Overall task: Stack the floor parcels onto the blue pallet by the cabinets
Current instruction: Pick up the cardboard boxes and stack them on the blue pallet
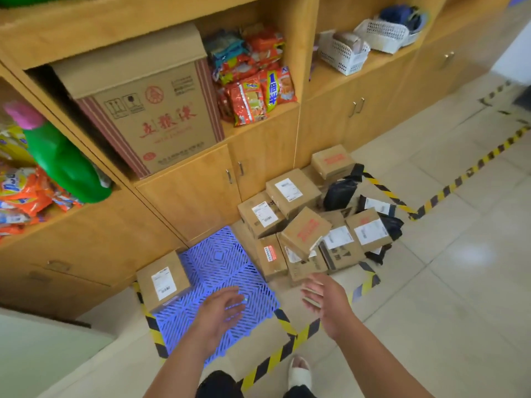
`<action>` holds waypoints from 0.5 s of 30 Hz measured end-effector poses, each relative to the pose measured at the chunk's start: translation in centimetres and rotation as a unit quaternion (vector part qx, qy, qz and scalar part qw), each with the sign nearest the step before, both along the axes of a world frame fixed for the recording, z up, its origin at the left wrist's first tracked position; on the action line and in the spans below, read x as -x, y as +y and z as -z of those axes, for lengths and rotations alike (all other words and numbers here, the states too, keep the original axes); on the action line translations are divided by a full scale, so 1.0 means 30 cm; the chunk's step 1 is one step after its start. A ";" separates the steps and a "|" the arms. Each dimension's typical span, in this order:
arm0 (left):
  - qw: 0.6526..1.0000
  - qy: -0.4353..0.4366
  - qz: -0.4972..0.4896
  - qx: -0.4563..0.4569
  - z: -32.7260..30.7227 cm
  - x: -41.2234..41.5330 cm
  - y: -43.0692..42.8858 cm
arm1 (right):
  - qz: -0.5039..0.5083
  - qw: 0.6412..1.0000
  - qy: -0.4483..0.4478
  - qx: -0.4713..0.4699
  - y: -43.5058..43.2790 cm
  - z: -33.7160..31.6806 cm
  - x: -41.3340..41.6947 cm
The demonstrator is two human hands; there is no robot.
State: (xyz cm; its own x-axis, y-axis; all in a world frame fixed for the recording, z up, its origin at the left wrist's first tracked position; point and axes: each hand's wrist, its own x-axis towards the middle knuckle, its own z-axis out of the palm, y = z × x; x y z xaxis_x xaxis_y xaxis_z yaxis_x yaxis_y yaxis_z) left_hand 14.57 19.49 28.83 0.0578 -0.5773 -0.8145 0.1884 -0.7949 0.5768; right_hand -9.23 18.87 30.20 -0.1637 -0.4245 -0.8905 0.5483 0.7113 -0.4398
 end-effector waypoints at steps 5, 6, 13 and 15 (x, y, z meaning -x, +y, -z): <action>0.999 -0.017 0.032 0.009 -0.040 0.206 -0.152 | 0.023 0.999 -0.014 0.023 -0.075 -0.023 0.172; 0.999 -0.024 0.038 0.007 -0.044 0.243 -0.186 | 0.025 0.999 -0.016 0.030 -0.095 -0.025 0.202; 0.997 -0.015 0.077 -0.019 0.045 0.500 -0.463 | 0.044 0.997 0.029 0.049 -0.304 -0.024 0.479; 0.996 -0.005 0.079 -0.032 0.061 0.570 -0.555 | 0.032 0.996 0.067 0.046 -0.386 -0.041 0.559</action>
State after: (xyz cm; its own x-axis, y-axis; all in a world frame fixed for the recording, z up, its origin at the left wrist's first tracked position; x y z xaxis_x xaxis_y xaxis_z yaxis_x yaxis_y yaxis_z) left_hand -2.53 2.84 26.99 -0.0220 -0.5274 -0.8493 0.0533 -0.8489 0.5258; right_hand -26.01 7.30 31.43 -0.3074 -0.4874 -0.8173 0.5239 0.6303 -0.5729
